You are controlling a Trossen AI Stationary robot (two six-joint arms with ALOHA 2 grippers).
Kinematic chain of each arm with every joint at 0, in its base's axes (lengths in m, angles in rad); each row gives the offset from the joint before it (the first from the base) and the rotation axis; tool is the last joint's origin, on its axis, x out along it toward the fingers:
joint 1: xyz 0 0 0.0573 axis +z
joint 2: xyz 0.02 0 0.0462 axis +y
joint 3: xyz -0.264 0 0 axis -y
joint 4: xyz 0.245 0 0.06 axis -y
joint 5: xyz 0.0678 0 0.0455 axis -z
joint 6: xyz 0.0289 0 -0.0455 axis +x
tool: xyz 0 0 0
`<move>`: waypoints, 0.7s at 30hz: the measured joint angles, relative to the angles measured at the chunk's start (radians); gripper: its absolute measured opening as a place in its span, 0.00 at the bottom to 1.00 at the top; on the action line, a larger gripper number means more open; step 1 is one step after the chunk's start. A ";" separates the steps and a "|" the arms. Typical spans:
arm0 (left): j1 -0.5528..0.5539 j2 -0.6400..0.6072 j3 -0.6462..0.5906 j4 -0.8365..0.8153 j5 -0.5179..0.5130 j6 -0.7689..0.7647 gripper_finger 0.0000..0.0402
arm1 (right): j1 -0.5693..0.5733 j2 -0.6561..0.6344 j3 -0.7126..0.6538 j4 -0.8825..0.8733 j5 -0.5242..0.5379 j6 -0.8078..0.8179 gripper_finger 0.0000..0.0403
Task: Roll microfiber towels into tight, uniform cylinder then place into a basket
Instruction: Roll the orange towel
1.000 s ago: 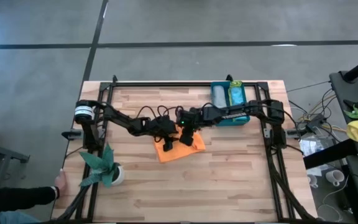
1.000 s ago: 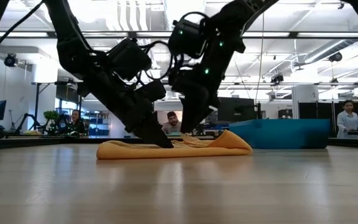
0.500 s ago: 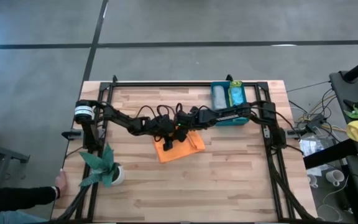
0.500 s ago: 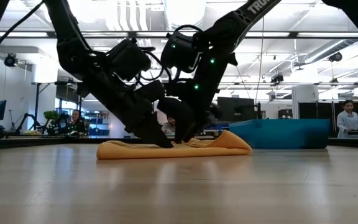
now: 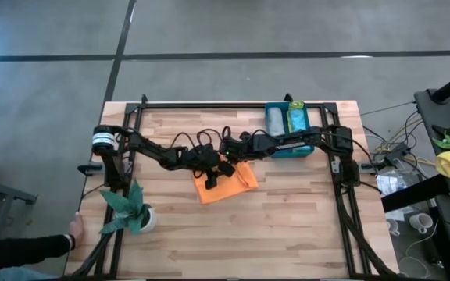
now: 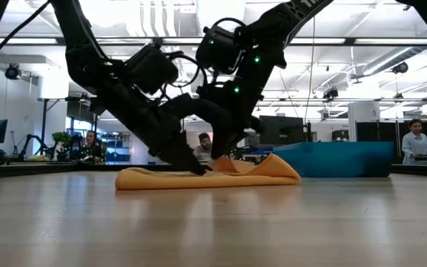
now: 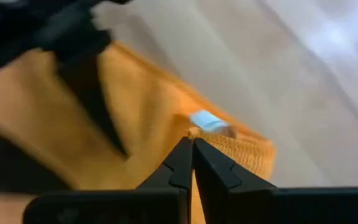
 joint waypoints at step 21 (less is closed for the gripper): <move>0.002 0.001 -0.009 0.002 -0.007 -0.002 0.41 | -0.053 0.076 -0.031 0.168 -0.097 0.003 0.15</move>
